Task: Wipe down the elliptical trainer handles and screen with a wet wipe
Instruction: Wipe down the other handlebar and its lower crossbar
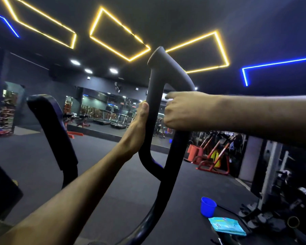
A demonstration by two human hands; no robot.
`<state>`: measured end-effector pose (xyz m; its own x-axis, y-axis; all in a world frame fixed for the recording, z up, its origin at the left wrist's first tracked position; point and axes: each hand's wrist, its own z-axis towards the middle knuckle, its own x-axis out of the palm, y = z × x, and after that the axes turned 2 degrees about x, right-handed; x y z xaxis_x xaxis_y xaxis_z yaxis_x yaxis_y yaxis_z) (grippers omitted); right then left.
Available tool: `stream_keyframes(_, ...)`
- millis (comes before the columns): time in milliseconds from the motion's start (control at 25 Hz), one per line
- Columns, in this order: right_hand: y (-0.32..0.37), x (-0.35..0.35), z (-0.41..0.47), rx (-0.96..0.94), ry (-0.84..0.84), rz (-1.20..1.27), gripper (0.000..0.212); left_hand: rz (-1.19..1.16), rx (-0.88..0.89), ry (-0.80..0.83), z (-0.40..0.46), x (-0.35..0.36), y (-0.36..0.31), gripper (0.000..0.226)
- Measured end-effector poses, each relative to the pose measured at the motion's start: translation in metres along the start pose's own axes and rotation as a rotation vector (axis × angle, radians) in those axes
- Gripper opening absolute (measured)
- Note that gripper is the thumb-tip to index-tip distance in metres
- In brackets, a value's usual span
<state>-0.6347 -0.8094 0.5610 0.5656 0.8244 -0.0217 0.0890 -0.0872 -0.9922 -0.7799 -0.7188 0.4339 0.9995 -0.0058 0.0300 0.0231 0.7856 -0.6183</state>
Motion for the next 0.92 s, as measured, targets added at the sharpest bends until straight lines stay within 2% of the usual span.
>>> stream_keyframes(40, -0.007, 0.004, -0.004, 0.013, -0.056, -0.076, 0.032, 0.001, 0.006, -0.007, 0.000, 0.001, 0.000, 0.076)
stream_keyframes(120, -0.022, 0.018, -0.014, 0.055, -0.291, -0.216, 0.021, 0.001, 0.017, -0.024, 0.000, 0.002, 0.002, 0.075)
stream_keyframes(200, -0.035, 0.029, -0.023, 0.109, -0.483, -0.274, 0.032, -0.017, 0.005, -0.032, -0.001, 0.001, 0.002, 0.084)
stream_keyframes(280, -0.046, 0.032, -0.026, 0.133, -0.543, -0.275, 0.038, -0.027, -0.033, -0.033, 0.000, 0.002, 0.002, 0.095)
stream_keyframes(400, -0.053, 0.034, -0.020, 0.192, -0.664, -0.210, 0.035, -0.027, -0.030, -0.051, -0.003, 0.003, -0.003, 0.084)
stream_keyframes(480, -0.045, 0.034, -0.011, 0.254, -0.727, -0.134, 0.034, -0.036, -0.046, -0.072, -0.004, 0.004, -0.003, 0.088)
stream_keyframes(560, -0.034, 0.028, -0.005, 0.317, -0.710, -0.085, 0.035, -0.049, -0.067, -0.078, -0.004, 0.004, -0.002, 0.097)
stream_keyframes(640, -0.025, 0.024, -0.001, 0.378, -0.624, -0.080, 0.036, -0.048, -0.075, -0.062, -0.005, 0.003, -0.003, 0.096)
stream_keyframes(760, -0.010, 0.018, -0.001, 0.404, -0.368, -0.038, 0.032, -0.054, -0.089, -0.039, -0.005, 0.003, -0.006, 0.089)
stream_keyframes(840, 0.000, 0.006, -0.005, 0.393, -0.158, 0.093, 0.029, -0.060, -0.086, -0.012, -0.006, 0.002, -0.006, 0.090)
stream_keyframes(920, 0.009, -0.009, -0.007, 0.431, -0.077, 0.203, 0.025, -0.054, -0.093, -0.024, -0.006, 0.002, -0.008, 0.089)
